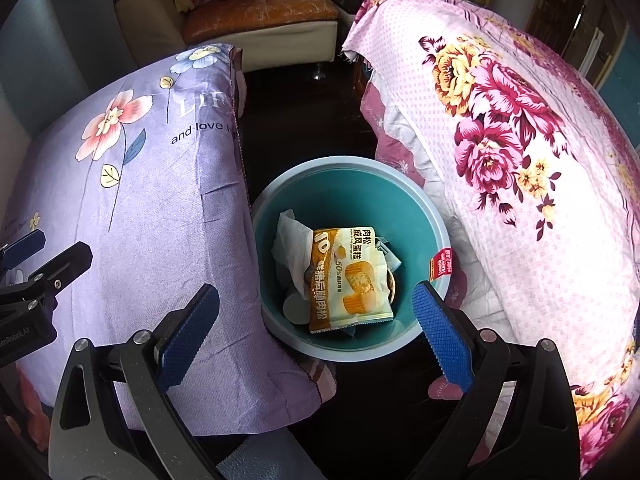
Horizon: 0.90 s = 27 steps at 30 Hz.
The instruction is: Collect trash
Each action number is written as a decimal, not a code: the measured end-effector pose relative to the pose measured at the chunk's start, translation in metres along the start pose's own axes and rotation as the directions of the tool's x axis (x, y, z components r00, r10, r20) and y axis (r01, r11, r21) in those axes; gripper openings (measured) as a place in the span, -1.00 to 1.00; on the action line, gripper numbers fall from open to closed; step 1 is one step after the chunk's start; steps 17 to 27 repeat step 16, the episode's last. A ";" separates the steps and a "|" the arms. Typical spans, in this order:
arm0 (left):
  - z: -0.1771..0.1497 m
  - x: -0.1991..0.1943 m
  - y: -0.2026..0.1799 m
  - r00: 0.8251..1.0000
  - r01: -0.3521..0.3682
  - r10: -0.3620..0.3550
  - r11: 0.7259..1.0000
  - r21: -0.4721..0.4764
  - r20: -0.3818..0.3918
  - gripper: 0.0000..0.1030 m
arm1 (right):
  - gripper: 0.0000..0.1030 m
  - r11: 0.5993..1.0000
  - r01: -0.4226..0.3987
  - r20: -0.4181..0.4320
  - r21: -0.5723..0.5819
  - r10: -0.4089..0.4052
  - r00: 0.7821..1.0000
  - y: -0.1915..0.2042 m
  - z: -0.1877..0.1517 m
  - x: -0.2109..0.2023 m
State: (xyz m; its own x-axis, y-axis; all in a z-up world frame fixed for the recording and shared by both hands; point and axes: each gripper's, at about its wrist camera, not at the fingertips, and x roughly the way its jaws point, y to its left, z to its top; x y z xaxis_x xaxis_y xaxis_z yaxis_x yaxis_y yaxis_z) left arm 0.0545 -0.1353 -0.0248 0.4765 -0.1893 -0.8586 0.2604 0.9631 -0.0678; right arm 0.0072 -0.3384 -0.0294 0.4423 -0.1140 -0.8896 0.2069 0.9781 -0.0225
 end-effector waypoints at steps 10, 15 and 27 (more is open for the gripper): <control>-0.003 -0.008 0.002 1.000 0.005 -0.005 1.000 -0.011 0.005 0.92 | 0.87 1.000 0.008 0.014 -0.008 -0.008 1.000 0.005 0.000 -0.009; -0.004 -0.009 0.003 1.000 0.002 -0.002 1.000 -0.021 -0.001 0.92 | 0.86 1.000 0.008 0.014 -0.011 -0.007 1.000 0.008 0.000 -0.010; -0.004 -0.009 0.003 1.000 0.001 -0.001 1.000 -0.023 -0.001 0.92 | 0.86 1.000 0.008 0.015 -0.013 -0.008 1.000 0.008 0.000 -0.011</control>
